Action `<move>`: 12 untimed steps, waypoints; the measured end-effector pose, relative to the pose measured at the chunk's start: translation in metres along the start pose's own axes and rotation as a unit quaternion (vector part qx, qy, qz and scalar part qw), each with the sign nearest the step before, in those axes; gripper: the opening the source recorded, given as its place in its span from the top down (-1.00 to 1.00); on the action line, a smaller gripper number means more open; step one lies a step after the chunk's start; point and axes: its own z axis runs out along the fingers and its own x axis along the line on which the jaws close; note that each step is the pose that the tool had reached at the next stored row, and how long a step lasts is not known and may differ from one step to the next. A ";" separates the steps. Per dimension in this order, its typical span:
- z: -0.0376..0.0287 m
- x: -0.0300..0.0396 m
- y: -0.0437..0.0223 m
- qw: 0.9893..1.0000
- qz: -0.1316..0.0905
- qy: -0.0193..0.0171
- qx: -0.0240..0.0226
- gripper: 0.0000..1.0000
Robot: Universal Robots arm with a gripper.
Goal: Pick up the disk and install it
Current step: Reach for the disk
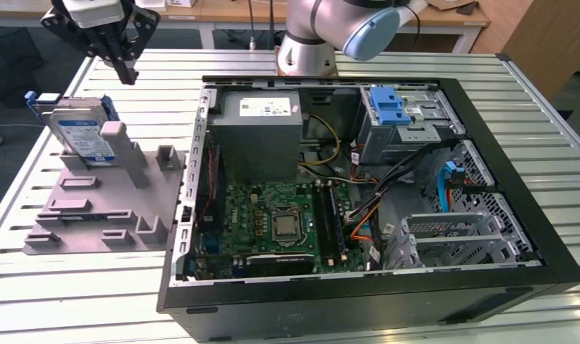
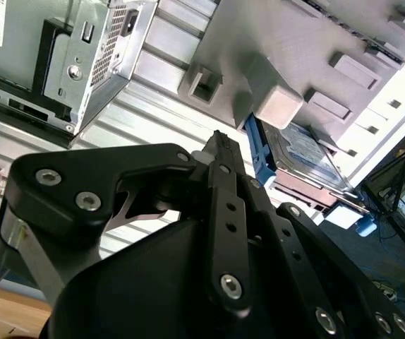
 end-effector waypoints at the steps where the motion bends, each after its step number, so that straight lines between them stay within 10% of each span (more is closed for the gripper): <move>1: 0.0000 0.0006 -0.0001 1.000 0.000 0.000 0.000 0.79; 12: 0.0001 0.0167 -0.0012 1.000 0.000 0.001 0.000 0.79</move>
